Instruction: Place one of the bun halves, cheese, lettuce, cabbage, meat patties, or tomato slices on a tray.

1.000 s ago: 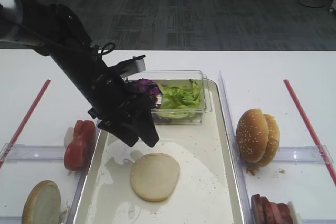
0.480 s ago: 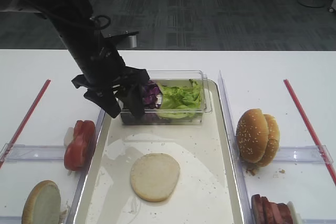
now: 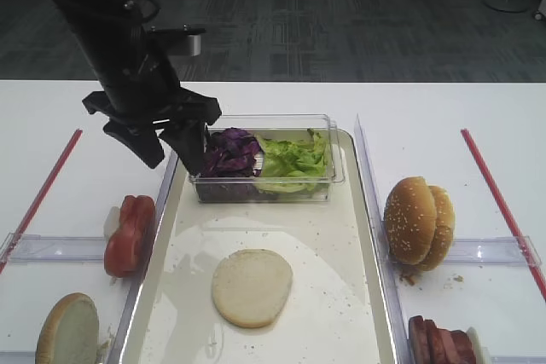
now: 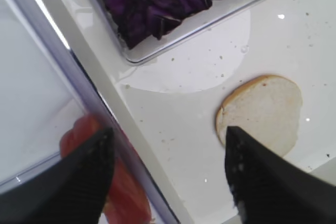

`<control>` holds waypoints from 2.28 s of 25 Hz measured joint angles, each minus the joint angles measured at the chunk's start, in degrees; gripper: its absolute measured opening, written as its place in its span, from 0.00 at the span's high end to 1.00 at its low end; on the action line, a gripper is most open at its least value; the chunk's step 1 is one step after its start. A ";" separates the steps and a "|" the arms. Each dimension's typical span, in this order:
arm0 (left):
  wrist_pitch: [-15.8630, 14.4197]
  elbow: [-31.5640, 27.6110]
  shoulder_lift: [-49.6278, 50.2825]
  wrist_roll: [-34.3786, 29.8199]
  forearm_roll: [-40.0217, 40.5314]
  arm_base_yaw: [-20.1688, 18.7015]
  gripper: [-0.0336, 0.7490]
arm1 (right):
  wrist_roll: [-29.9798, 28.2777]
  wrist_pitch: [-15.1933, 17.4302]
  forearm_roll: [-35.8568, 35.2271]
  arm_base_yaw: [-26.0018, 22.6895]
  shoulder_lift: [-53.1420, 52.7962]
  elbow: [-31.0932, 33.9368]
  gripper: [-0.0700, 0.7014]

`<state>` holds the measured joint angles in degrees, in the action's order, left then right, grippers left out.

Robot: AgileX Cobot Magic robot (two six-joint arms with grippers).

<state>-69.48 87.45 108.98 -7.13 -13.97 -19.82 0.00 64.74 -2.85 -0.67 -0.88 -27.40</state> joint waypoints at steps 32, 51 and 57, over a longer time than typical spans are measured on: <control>-0.60 0.00 -5.77 5.33 13.97 14.91 0.42 | 0.00 0.00 0.00 0.00 0.00 0.00 0.03; -0.67 0.00 -5.77 0.16 10.66 17.40 0.26 | 0.00 0.00 0.00 0.00 0.00 0.00 0.03; -0.67 0.00 -5.77 0.16 10.66 17.40 0.25 | 0.00 0.00 0.00 0.00 0.00 0.00 0.03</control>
<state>-70.15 87.45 103.21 -6.97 -3.31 -2.43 0.00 64.74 -2.85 -0.67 -0.88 -27.40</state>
